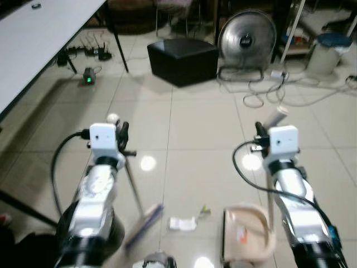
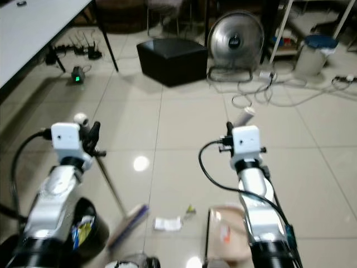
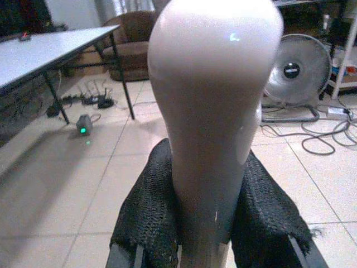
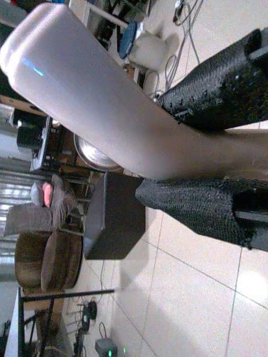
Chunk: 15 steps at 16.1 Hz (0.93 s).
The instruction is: Sweep floor
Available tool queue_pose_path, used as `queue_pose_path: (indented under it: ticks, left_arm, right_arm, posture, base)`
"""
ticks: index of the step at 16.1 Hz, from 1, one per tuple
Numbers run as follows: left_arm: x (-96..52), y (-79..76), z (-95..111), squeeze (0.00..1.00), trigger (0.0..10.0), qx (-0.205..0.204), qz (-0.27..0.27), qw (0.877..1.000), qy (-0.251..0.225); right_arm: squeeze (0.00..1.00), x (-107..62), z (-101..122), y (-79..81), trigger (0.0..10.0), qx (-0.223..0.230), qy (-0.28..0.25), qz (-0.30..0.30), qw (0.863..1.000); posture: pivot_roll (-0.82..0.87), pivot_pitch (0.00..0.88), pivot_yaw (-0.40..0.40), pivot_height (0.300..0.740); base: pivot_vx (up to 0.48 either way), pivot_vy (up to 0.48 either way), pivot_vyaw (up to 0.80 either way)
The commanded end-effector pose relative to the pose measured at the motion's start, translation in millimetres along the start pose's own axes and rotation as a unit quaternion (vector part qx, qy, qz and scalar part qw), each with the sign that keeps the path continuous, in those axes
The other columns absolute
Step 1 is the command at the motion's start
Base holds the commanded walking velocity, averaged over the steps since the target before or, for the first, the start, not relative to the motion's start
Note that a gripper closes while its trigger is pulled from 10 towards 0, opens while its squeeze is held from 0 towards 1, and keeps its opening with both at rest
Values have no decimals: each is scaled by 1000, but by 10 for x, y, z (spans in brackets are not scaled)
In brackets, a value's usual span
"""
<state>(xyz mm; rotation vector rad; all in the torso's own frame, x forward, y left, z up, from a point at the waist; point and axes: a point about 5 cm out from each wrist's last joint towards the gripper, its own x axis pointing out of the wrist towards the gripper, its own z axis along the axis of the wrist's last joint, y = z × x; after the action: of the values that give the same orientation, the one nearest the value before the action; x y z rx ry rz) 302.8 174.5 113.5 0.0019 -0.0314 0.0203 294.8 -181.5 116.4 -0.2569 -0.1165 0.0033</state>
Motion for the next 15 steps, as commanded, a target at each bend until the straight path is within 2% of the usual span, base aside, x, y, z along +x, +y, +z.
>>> queue_pose_path:
  ticks: [1, 3, 7, 10, 15]
  left_arm:
    - [45, 32, 69, 0, 10000, -12, 23, 999, -29]
    - [108, -63, 34, 0, 10000, -10, 24, 999, -48]
    - [225, -115, 17, 0, 10000, 1, 53, 995, -79]
    - [267, -112, -29, 0, 10000, 8, 76, 994, -83]
    - [254, -269, -155, 0, 10000, -7, 79, 994, -69]
  right_arm:
    - [0, 50, 45, 47, 10000, -13, -26, 8, 1000]
    - [0, 101, 10, 116, 10000, -27, -42, 19, 999]
    - [0, 187, 57, 247, 10000, -40, -96, 31, 994]
    - [0, 221, 96, 342, 10000, -21, -122, 22, 992]
    - [0, 126, -13, 663, 10000, -13, -113, 57, 992]
  posture:
    - [92, 187, 121, 740]
    - [108, 231, 126, 740]
    - [125, 291, 129, 740]
    - [132, 320, 133, 740]
    - [137, 335, 148, 740]
  base:
    - [0, 0, 0]
    - [0, 0, 0]
    - [0, 0, 0]
    - [0, 0, 0]
    - [0, 0, 0]
